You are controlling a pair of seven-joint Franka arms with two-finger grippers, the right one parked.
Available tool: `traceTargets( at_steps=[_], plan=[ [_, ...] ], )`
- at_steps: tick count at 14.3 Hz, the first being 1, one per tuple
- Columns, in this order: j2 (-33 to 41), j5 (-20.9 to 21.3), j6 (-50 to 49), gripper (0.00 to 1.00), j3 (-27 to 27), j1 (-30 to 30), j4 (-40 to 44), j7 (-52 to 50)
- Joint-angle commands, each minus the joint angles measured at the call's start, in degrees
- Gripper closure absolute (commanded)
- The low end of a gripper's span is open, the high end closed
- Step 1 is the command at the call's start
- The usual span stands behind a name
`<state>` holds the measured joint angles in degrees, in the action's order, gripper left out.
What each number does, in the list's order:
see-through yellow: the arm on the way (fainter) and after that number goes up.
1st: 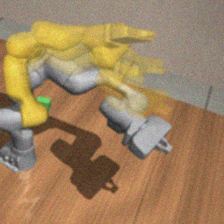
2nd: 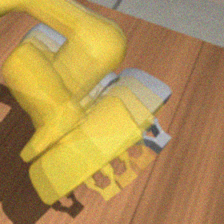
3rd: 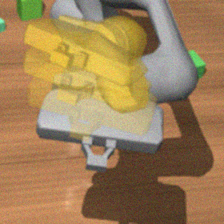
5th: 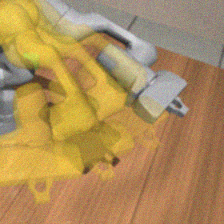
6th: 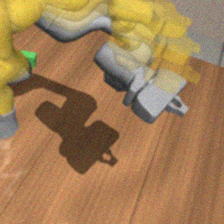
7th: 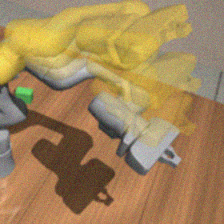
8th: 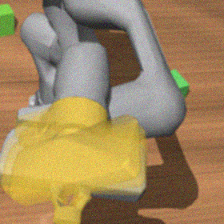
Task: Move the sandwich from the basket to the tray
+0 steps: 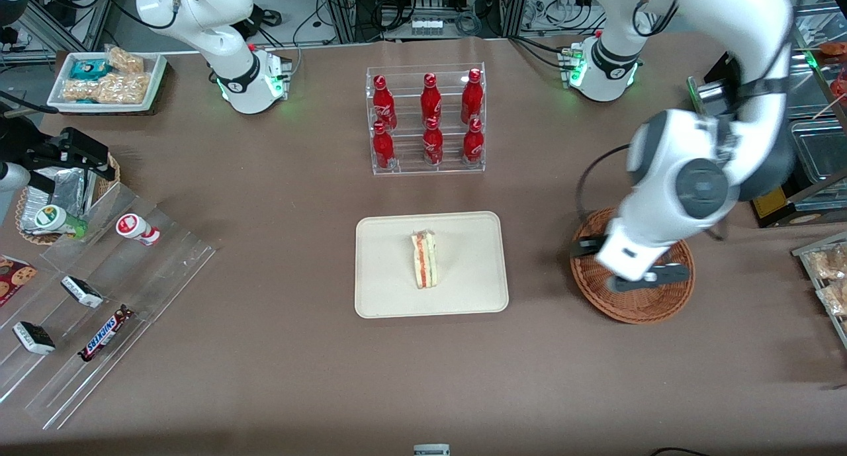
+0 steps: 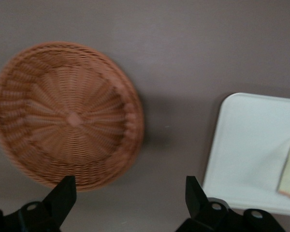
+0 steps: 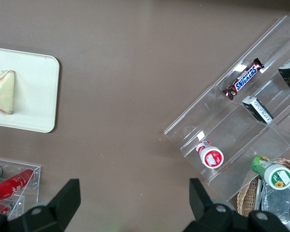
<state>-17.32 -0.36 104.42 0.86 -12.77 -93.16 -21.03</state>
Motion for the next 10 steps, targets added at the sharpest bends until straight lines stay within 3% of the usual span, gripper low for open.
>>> traceTargets(
  at_steps=[1,5,10],
  plan=[
    [5.9,-0.3,-4.1,0.0,0.8,6.2,-2.0,10.1],
    [10.8,-0.3,-6.7,0.0,0.7,11.9,-1.4,20.3],
    [12.8,-0.3,-11.5,0.0,0.6,13.1,4.1,26.6]
  ],
)
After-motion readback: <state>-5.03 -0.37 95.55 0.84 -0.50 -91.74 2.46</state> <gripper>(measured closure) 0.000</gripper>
